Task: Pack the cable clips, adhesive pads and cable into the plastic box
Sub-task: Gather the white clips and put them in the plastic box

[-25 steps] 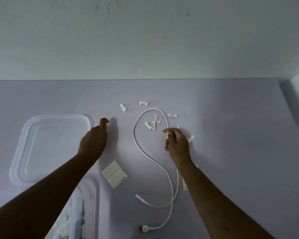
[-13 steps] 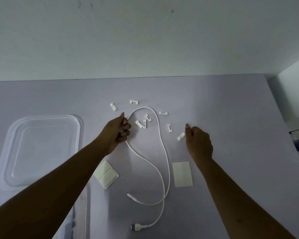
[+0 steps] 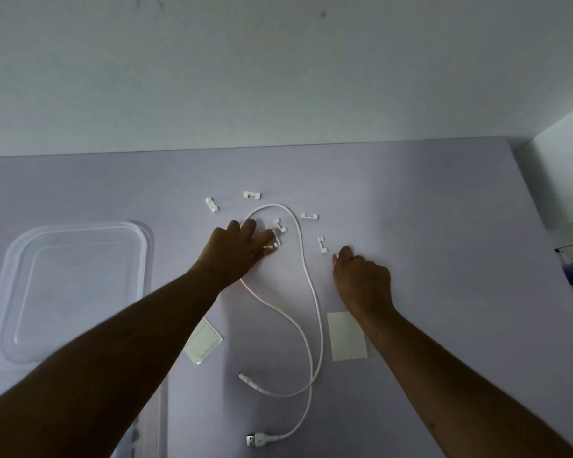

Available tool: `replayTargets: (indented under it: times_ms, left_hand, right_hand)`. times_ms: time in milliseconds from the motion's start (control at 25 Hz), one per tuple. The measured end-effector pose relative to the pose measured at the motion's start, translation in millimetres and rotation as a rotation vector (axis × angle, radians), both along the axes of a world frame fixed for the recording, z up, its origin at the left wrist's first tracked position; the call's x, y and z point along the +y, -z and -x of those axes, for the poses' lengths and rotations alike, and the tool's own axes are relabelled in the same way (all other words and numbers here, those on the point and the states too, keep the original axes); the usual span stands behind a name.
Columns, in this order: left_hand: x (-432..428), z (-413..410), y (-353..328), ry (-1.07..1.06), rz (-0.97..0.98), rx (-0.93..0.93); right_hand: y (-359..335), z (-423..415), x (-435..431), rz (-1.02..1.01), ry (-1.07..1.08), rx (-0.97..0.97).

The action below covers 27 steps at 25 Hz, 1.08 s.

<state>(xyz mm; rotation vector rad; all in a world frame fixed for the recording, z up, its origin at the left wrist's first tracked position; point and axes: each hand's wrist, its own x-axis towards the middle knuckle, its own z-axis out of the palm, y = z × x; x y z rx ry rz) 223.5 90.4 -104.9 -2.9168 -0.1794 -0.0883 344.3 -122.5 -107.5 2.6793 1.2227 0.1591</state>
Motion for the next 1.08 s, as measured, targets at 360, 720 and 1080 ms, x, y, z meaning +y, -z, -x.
replayTargets:
  times_ms: [360,720,1080]
  left_hand:
    - [-13.6,4.9,-12.7,-0.653,1.339,-0.431]
    - [-15.1,-15.3,-28.1,-1.022,2.077,-0.572]
    - [-28.4,-38.0,-8.6,-0.624,0.520,0.044]
  right_hand:
    - [-27.4,-15.4,4.4,-1.343,0.733,1.906]
    - [-28.0,-33.5,36.0,-0.863,0.559,1.220]
    - [-10.2,-14.3,50.6,-0.090,0.070,0.239]
